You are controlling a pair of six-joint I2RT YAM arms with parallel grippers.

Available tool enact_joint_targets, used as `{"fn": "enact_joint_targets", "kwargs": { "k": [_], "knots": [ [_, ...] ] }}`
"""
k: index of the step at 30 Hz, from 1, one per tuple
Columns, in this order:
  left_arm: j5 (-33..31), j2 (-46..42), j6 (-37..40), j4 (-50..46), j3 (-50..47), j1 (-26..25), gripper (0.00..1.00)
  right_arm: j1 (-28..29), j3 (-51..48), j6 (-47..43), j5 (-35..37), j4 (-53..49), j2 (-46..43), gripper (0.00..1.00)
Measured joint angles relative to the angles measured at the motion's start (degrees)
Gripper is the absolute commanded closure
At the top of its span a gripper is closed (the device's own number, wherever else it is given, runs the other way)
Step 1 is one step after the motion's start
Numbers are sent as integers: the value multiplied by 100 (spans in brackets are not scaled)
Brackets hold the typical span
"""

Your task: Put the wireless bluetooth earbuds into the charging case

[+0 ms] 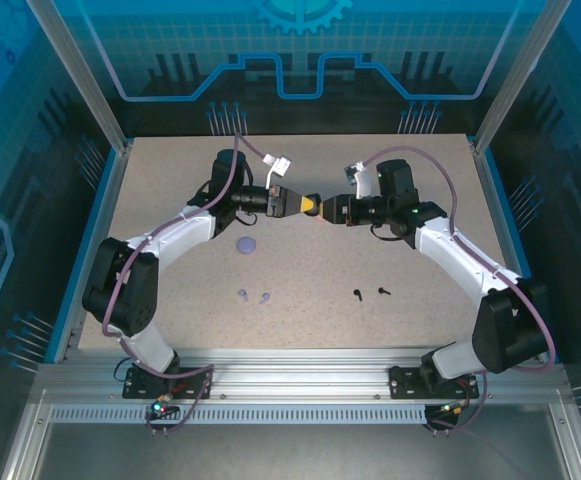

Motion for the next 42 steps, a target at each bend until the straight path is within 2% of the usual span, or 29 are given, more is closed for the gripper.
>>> {"fn": "enact_joint_targets", "kwargs": {
  "k": [12, 21, 27, 28, 29, 30, 31, 34, 37, 42],
  "knots": [
    [-17, 0, -2, -4, 7, -9, 100, 0, 101, 96, -133, 44, 142, 65],
    [-116, 17, -2, -13, 31, -20, 100, 31, 240, 92, -328, 52, 238, 97],
    [-122, 22, -2, -17, 37, -20, 100, 31, 251, 92, -319, 37, 247, 100],
    [-131, 22, -2, -17, 37, -20, 94, 31, 260, 92, -308, 20, 247, 100],
    [-142, 22, -2, -20, 39, -20, 79, 31, 278, 92, -297, -7, 247, 100],
    [-166, 22, 4, -20, 39, -22, 58, 31, 315, 74, -262, -59, 247, 100],
    [-190, 22, 15, -28, 57, -28, 42, 31, 358, 59, -236, -107, 251, 100],
    [-278, 22, 120, -116, 162, -79, 18, 35, 619, -52, 4, -334, 321, 100],
    [-396, 22, 365, -461, 393, -66, 7, 26, 1019, -302, 278, -684, 485, 100],
    [-544, 101, 1344, -1882, 1451, 74, 3, -85, 1799, -1029, 704, -1403, 868, 100]
  ]
}}
